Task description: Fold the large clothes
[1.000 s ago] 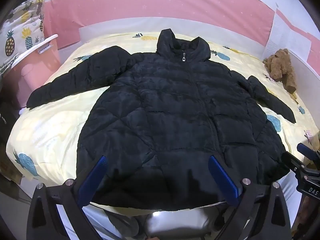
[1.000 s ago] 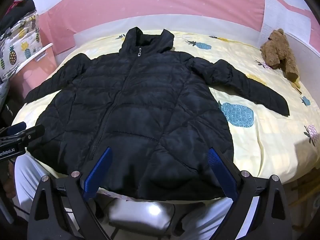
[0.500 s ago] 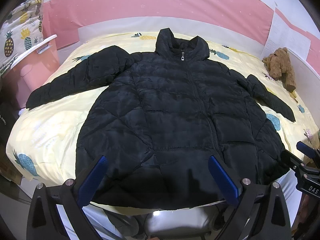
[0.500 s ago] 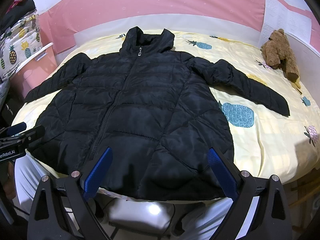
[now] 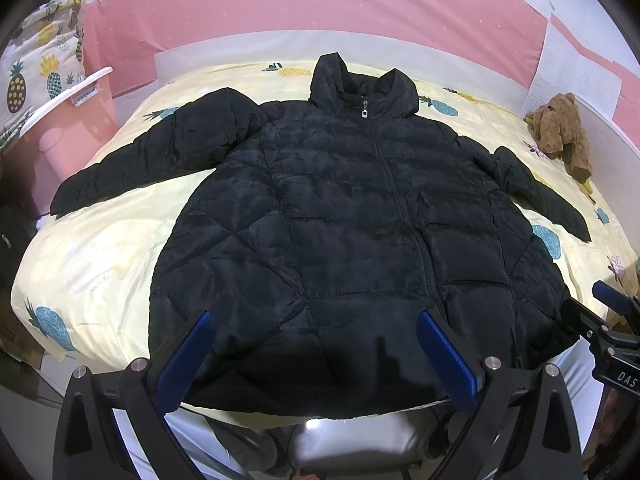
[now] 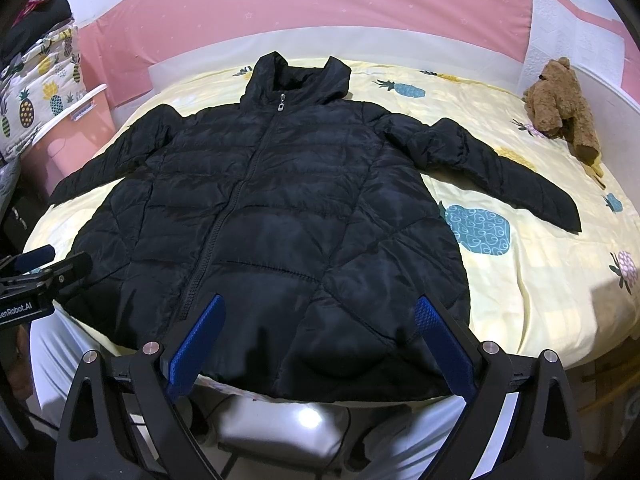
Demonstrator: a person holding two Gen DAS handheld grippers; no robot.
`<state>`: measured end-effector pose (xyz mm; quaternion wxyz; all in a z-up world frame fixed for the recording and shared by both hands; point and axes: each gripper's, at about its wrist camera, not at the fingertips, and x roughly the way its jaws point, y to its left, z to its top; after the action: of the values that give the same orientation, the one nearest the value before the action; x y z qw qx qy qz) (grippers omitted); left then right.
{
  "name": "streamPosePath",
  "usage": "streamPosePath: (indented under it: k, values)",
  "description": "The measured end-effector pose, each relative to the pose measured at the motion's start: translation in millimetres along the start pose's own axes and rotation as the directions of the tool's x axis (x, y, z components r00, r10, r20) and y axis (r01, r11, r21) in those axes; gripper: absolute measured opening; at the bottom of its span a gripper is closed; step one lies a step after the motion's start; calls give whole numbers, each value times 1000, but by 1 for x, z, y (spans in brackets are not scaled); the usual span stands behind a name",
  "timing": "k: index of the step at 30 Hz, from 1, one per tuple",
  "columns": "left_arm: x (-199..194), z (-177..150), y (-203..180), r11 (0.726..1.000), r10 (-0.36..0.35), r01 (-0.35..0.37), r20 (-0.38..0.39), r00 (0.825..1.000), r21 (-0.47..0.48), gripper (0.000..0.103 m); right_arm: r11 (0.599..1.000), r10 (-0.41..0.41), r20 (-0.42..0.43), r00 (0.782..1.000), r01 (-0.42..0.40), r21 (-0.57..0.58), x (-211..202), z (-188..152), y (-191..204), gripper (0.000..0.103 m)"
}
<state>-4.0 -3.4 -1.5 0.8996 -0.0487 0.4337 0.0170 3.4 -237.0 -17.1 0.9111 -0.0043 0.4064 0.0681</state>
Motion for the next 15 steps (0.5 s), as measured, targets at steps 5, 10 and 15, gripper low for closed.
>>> streamPosePath:
  k: [5, 10, 15]
  values:
    - [-2, -3, -1, 1000, 3, -3, -2, 1000, 1, 102, 1000, -1, -1, 1000, 1, -1, 0, 1, 0, 96]
    - [3, 0, 0, 1000, 1, -1, -4, 1000, 2, 102, 1000, 3, -3, 1000, -3, -1, 1, 2, 0, 96]
    - [4, -2, 0, 1000, 0, 0, -9, 1000, 3, 102, 1000, 5, -5, 1000, -5, 1, 3, -1, -1, 96]
